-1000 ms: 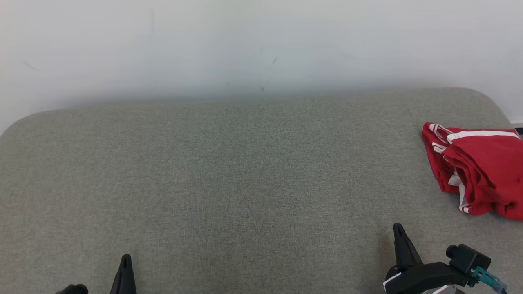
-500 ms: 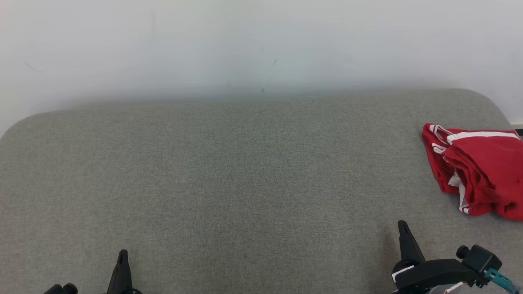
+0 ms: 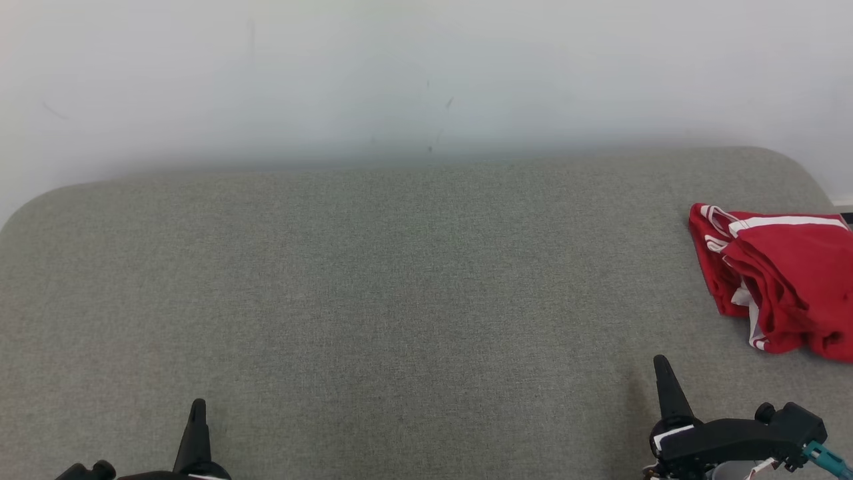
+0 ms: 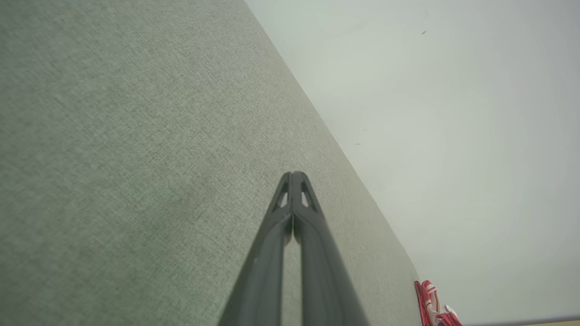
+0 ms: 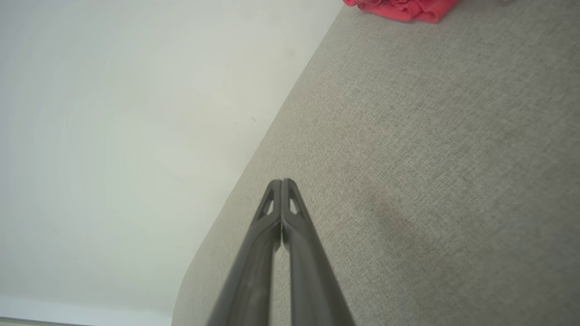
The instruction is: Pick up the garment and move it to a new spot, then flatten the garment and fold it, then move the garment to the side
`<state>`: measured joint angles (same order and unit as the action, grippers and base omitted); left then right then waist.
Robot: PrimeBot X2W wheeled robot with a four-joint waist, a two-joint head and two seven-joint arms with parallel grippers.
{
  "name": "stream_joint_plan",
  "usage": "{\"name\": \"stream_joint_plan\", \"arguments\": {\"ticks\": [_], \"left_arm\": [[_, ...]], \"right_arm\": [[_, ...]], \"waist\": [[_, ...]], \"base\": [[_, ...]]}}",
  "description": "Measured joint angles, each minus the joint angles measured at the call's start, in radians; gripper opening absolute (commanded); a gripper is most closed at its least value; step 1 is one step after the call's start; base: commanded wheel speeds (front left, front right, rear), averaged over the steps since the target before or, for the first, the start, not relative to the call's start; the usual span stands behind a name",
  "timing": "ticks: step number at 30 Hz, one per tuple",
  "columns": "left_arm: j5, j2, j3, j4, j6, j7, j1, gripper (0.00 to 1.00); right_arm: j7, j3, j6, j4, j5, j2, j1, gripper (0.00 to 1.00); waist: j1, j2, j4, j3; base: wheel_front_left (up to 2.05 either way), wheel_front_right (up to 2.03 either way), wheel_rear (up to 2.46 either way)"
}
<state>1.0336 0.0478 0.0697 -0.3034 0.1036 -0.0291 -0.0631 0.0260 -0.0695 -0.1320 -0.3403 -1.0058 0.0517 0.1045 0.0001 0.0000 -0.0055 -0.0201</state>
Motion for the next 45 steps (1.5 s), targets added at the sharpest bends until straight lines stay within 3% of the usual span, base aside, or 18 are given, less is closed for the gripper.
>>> {"name": "stream_joint_plan", "arguments": {"ticks": [45], "left_arm": [[0.417, 0.001, 0.032, 0.04, 0.02, 0.104, -0.026, 0.0]], "right_arm": [[-0.103, -0.033, 0.0, 0.069, -0.441, 0.0, 0.0, 0.0]], "waist": [[-0.0001, 0.0001, 0.004, 0.012]], "base": [[0.0, 0.0, 0.0]]}}
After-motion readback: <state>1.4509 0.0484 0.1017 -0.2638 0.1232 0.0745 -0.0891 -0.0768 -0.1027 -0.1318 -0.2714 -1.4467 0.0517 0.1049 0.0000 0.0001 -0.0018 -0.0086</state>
